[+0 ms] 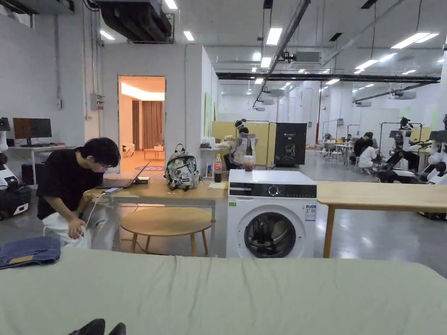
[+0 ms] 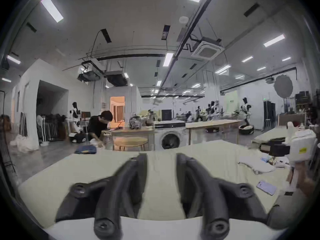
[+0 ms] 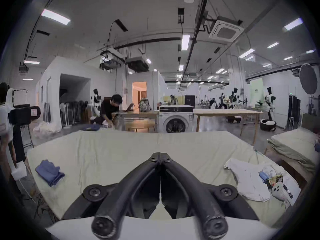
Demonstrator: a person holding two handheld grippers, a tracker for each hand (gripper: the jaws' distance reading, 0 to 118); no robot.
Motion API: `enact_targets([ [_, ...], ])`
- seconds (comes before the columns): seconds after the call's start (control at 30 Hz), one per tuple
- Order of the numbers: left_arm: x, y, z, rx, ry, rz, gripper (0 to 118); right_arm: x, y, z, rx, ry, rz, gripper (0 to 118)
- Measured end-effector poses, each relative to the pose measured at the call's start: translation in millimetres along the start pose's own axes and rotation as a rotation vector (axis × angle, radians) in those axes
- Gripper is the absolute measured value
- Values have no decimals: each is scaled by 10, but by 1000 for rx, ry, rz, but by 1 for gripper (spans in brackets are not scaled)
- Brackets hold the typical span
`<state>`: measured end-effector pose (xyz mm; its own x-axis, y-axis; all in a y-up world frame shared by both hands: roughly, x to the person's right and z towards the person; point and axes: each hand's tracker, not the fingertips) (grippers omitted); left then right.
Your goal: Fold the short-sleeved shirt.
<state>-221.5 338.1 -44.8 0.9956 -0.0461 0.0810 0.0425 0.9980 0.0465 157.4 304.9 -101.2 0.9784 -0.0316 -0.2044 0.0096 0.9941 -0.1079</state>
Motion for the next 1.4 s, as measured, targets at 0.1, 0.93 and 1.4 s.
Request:
enact_targets([
  [0.1, 121, 2, 137, 12, 31, -32, 0, -5, -59, 110, 8, -37, 25, 0],
  [0.93, -61, -78, 289, -27, 179, -5, 33, -152, -141, 155, 4, -79, 60, 71],
  [1.4, -142, -115, 338, 3, 108, 107, 98, -204, -109, 197, 58, -68, 50, 110],
])
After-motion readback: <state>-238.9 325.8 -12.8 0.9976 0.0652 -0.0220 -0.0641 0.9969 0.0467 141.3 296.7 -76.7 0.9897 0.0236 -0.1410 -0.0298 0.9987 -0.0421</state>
